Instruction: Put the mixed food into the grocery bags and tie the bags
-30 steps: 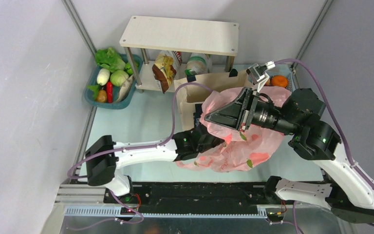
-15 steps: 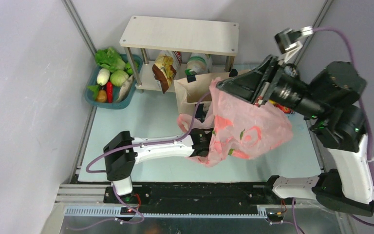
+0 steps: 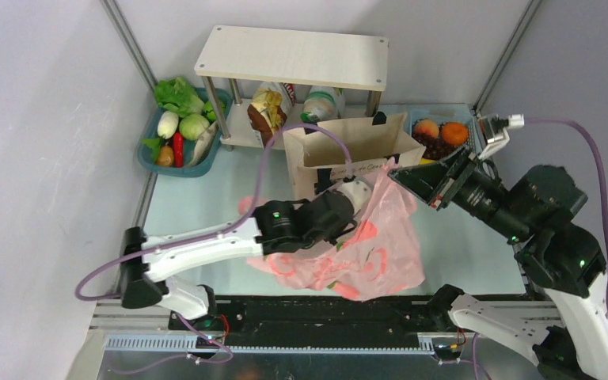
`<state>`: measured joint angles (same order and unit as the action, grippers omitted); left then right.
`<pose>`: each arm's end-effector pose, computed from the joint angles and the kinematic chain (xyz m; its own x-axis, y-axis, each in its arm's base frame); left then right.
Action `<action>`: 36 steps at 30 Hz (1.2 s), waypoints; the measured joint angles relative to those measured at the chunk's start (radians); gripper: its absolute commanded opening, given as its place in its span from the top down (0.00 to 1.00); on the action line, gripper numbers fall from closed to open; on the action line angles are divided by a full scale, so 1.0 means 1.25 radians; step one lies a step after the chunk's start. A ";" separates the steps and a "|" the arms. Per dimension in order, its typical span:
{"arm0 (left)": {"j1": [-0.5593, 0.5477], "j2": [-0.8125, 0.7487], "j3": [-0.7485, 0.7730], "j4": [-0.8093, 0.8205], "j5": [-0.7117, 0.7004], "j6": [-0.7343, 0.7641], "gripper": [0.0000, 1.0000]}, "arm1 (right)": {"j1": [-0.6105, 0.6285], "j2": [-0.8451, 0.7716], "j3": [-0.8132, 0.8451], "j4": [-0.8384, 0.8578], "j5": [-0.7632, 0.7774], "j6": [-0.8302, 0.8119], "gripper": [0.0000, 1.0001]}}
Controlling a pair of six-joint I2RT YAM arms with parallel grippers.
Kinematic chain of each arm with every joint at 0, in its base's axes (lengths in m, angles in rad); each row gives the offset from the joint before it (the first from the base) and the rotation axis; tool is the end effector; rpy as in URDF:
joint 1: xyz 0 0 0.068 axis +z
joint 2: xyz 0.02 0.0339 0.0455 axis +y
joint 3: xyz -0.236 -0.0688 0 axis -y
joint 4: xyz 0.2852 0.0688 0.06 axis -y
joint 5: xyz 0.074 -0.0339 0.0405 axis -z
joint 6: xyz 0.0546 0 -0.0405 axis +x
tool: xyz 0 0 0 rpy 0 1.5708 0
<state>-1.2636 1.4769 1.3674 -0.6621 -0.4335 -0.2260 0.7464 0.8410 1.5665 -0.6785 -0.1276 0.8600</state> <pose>0.1357 -0.3519 0.2908 -0.3789 0.5219 -0.7642 0.7070 0.6961 0.1248 0.1159 0.1166 0.5295 -0.5586 0.5072 -0.6562 -0.5264 0.3946 0.7531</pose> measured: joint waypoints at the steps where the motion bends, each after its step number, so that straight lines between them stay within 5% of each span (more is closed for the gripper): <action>1: 0.000 -0.021 0.001 0.000 0.000 -0.003 0.67 | -0.002 -0.019 -0.027 -0.005 0.015 0.000 1.00; 6: 0.011 -0.117 0.005 -0.014 -0.009 -0.039 0.60 | -0.005 -0.104 -0.140 -0.031 0.102 0.001 1.00; 16: 0.038 -0.259 0.001 -0.101 -0.077 -0.092 0.17 | -0.006 -0.135 -0.285 -0.034 0.154 0.028 1.00; 27: 0.161 -0.484 -0.107 -0.126 -0.079 -0.183 0.10 | -0.006 -0.159 -0.315 -0.031 0.164 0.037 1.00; 36: 0.163 -0.601 -0.185 -0.139 0.107 -0.275 0.12 | -0.006 -0.156 -0.316 -0.031 0.177 0.037 1.00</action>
<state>-1.0599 0.7261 1.1366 -0.8356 -0.2996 -0.5694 0.7391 0.6460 1.1709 -0.7170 0.0937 0.9058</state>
